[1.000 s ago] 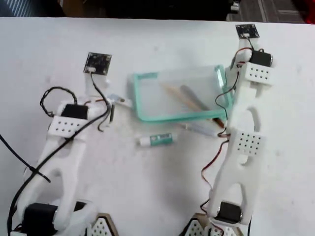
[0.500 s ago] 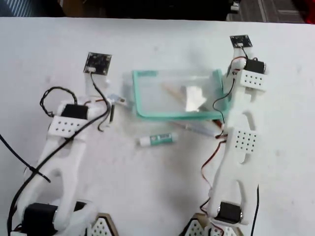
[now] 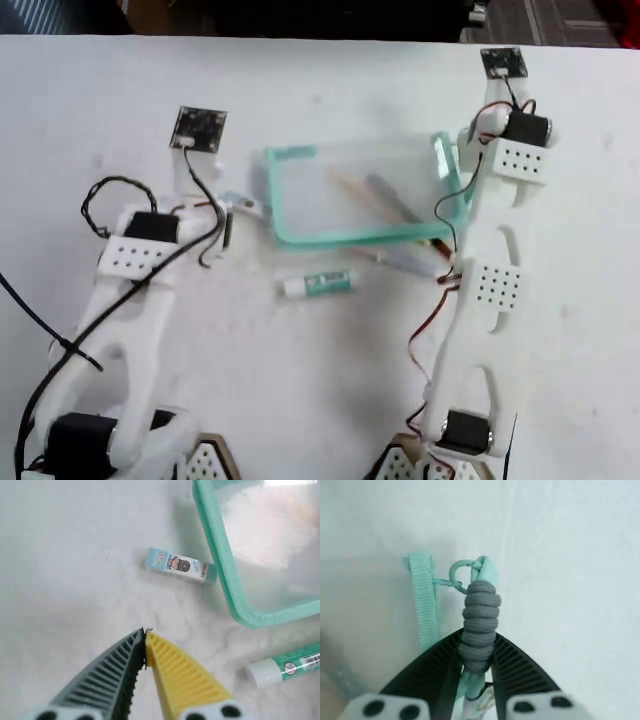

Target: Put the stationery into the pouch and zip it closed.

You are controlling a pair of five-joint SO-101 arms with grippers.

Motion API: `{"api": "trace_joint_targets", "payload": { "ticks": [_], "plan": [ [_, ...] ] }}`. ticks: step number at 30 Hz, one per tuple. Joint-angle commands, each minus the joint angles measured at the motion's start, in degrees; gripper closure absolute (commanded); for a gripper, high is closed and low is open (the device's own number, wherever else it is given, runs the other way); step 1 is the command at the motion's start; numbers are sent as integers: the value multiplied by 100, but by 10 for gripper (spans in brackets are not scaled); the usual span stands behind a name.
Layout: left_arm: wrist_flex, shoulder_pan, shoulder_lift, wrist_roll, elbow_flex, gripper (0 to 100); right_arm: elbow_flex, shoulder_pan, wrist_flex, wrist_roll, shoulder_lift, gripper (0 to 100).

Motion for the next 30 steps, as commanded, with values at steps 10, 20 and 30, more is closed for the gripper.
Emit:
{"api": "trace_joint_targets", "payload": {
  "ticks": [10,20,30],
  "plan": [
    [-114,-4,4,0,-35,973,-308,-215,585,-18,-2141,975],
    [-114,-31,4,0,-35,973,-308,-936,602,-35,-3697,975],
    [220,-4,-40,35,-44,973,-281,-1921,602,-44,-5226,975]
  ]
}}
